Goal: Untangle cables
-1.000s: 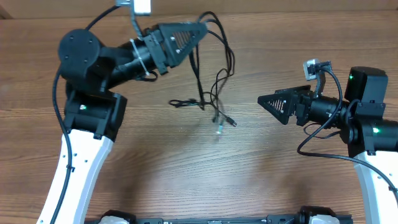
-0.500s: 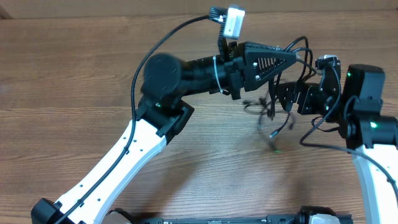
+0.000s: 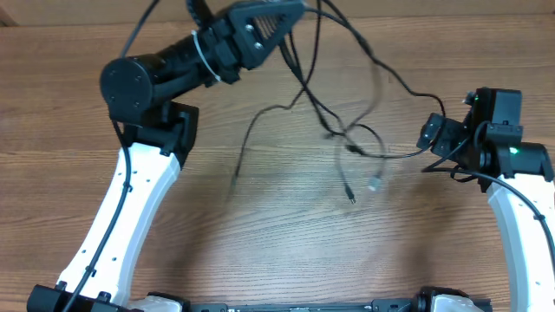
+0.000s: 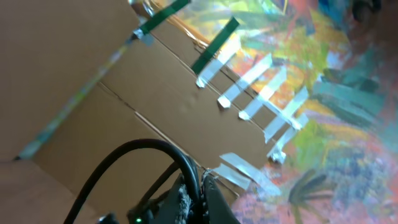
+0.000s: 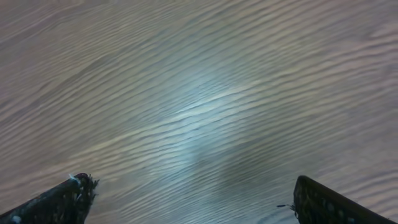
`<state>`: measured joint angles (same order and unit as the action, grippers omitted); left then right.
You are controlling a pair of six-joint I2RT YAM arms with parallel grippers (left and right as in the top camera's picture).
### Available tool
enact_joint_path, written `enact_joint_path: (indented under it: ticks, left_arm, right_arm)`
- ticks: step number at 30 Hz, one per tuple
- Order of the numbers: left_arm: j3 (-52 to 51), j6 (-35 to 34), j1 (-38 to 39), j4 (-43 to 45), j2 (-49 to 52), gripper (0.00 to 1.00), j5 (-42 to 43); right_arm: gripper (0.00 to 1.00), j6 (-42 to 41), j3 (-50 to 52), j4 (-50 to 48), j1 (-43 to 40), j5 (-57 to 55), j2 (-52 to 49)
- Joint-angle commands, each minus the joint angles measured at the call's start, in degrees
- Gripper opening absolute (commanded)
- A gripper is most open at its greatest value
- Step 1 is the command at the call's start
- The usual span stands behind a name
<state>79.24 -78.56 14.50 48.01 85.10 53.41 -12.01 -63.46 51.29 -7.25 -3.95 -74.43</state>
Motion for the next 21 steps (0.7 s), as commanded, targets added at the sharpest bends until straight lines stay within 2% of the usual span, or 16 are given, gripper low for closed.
enact_joint_path:
  ticks: [1, 4, 6, 7, 9, 11, 13, 14, 17, 18, 19, 21]
  left_arm:
    - [1.55, -1.79, -2.47, 0.61, -0.90, 0.04, 1.75]
    - [1.55, 2.64, -1.99, -4.87, -0.87, 0.04, 5.22]
    - [1.55, 9.22, -1.60, -14.34, -0.87, 0.04, 6.88]
    - [1.55, 13.81, -1.40, -22.01, -0.87, 0.04, 6.56]
    - [1.55, 21.70, -1.27, -33.11, -0.87, 0.04, 4.46]
    - [1.55, 33.62, -0.52, -50.27, -0.87, 0.04, -4.59]
    - [1.55, 43.65, 0.96, -62.55, -0.87, 0.04, -15.26]
    - [1.55, 47.01, 1.84, -67.36, -0.87, 0.05, -20.24]
    - [1.55, 51.15, 4.39, -76.52, -0.87, 0.09, -31.30]
    - [1.55, 52.61, 5.09, -77.90, -0.87, 0.25, -32.52]
    - [1.55, 56.22, 7.02, -79.58, -0.90, 0.52, -34.45]
    - [1.57, 57.66, 10.62, -81.59, -0.90, 0.61, -40.37]
  right_arm:
    - [1.00, -3.19, 0.07, 0.68, -4.00, -1.22, -0.22]
    - [1.00, 0.70, 0.07, 0.48, -5.64, 8.87, -0.22]
    - [1.00, 5.14, 0.07, 0.04, -5.64, 15.80, -0.22]
    - [1.00, 8.20, 0.07, 0.00, -5.64, 20.35, -0.22]
    - [1.00, 9.14, 0.07, -0.04, -5.64, 23.54, -0.22]
    - [1.00, 9.11, 0.07, -0.04, -5.64, 23.80, -0.15]
    - [1.00, 9.14, 0.07, -0.04, -5.64, 24.28, -0.04]
    - [1.00, 9.11, 0.07, -0.17, -5.64, 25.51, -0.04]
    - [1.00, 9.11, 0.07, -0.46, -5.64, 28.39, 0.07]
    - [1.00, 9.09, 0.07, -0.46, -5.64, 29.29, 0.20]
    - [1.00, 9.09, 0.04, -0.44, -5.64, 31.21, 0.68]
    - [1.00, 9.09, 0.04, -0.39, -5.64, 32.48, 1.81]
